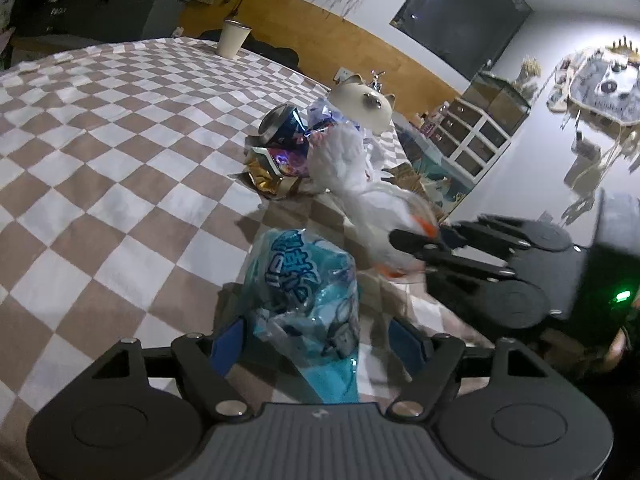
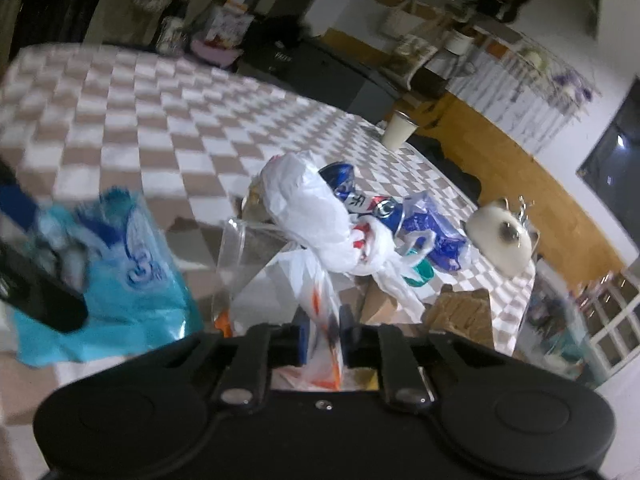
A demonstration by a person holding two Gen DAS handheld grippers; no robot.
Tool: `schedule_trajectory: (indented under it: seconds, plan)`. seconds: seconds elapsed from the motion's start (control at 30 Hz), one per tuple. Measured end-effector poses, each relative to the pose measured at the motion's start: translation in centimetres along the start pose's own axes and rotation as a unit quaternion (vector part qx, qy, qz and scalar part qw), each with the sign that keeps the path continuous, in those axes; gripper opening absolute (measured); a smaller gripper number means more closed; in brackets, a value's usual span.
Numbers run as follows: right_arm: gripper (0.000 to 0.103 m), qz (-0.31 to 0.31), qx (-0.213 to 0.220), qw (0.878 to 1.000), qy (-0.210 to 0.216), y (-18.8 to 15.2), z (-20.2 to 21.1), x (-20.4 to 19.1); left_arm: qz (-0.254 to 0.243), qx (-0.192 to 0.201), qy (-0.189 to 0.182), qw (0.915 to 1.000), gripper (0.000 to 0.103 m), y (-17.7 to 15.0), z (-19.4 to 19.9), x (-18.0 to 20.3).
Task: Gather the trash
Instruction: 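Grasp the blue snack bag with left tool while right tool grasps clear plastic bag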
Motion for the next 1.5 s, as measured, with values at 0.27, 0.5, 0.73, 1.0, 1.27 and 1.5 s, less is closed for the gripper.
schedule_trajectory:
  seconds: [0.27,0.5,0.73,1.0,1.27,1.5]
  plan:
    - [0.013,-0.195,0.022,0.975,0.102,-1.7,5.0,3.6,0.051,0.027,-0.029,0.9979,0.077,0.3,-0.8,-0.7]
    - [0.013,-0.281,0.008,0.944,0.171,-3.4,4.9,3.9,0.076,0.026,-0.039,0.9960,0.077,0.3,-1.0,-0.6]
    - [0.013,-0.327,0.004,0.926,0.191,-3.9,4.4,4.5,0.125,0.049,-0.044,0.9899,0.076,0.9,-2.4,-0.7]
    - [0.013,-0.333,-0.002,0.926,0.181,-4.0,4.8,4.8,0.119,0.041,-0.018,0.9919,0.055,1.6,-4.1,0.8]
    - [0.009,-0.343,-0.010,0.928,0.145,-4.8,6.1,6.1,0.028,0.053,0.027,0.9979,0.041,1.7,-3.1,3.3]
    - [0.009,-0.346,-0.002,0.932,0.108,-5.8,8.1,6.8,-0.062,0.089,0.068,0.9918,0.039,1.3,-1.2,6.0]
Point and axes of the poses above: each gripper's, at about its wrist camera, not at the fingertips, and z roughly against the way its jaws point, x to its right, y to its top, the point moved 1 cm from there along -z, roughly the way its jaws point, and after that the axes turned 9 degrees about z, right-handed, at the moved point
